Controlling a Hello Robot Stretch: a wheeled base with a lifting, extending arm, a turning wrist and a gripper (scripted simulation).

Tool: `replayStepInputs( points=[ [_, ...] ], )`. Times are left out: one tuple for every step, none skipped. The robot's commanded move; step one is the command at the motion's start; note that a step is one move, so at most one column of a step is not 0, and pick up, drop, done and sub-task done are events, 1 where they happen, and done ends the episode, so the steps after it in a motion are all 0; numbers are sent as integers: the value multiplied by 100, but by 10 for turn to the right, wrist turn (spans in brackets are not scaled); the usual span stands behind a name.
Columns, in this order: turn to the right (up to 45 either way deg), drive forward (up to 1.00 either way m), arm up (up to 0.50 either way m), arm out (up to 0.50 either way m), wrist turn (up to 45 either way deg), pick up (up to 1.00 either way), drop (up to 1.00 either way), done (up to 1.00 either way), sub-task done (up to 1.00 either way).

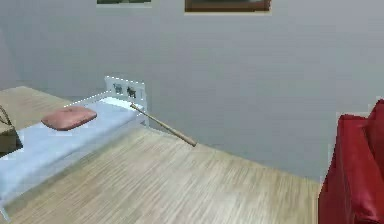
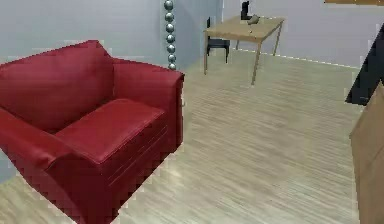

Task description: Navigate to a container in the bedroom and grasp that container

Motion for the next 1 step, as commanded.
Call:
replayStepInputs(
  points=[
    [450,0,0,0,0,0,0,0,0]
  ],
)
